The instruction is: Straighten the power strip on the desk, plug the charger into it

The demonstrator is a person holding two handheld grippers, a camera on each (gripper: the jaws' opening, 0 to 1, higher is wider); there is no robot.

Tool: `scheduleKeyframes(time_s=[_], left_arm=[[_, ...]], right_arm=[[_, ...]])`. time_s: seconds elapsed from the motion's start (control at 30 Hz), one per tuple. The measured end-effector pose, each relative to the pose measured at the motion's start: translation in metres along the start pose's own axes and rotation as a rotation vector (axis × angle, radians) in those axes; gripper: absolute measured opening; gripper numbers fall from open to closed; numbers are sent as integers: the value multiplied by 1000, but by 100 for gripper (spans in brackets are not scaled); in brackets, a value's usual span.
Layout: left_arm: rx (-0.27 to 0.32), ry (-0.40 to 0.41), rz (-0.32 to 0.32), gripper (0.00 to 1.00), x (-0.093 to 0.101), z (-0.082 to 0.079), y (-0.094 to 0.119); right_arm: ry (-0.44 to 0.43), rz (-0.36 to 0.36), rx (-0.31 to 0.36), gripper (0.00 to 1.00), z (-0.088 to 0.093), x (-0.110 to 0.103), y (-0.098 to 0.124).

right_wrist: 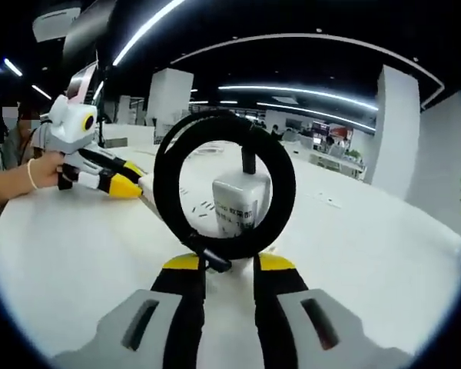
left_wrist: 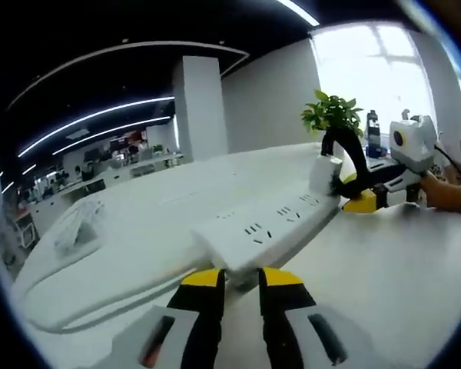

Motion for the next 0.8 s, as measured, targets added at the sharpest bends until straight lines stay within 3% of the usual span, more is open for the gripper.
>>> scheduleKeyframes(time_s=[0.33, 0.37, 0.4, 0.47, 0.53, 0.57, 0.67, 0.73, 0.8], left_arm=[[-49, -63, 10, 13, 4, -1, 14], [-57, -65, 23, 12, 4, -2, 16], [-57, -52, 56, 11, 6, -3, 17], [-50, -39, 71, 10, 7, -3, 16], [-38, -50, 65, 11, 7, -2, 14], [-34, -38, 65, 11, 6, -2, 13], [-29, -18, 79, 12, 4, -1, 10], [-33, -12, 85, 15, 5, 1, 6], [-29, -59, 70, 17, 7, 1, 4]], right_arm=[[-26, -28, -10, 19, -1, -7, 12], [-62, -161, 12, 11, -2, -18, 11], [-201, -220, 31, 10, -2, -27, 8], [-199, -266, 54, 9, -6, -38, 3], [49, -189, -17, 8, -14, -35, 7], [84, -171, 8, 9, -14, -36, 10], [86, -181, -15, 12, -9, -32, 16], [61, -140, -53, 18, -6, -21, 18], [23, -111, -67, 26, -3, -9, 18]])
Point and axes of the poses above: the point that each gripper's makers call its tool centre point, and the gripper's own axes: y roughly backward along the fingers, x roughly to its right, z roughly out of its underside, the point moved 10 cm from there along y, roughly backward along the fingers, and after that the axes turned 6 degrees about -z, right-handed, at the moved point
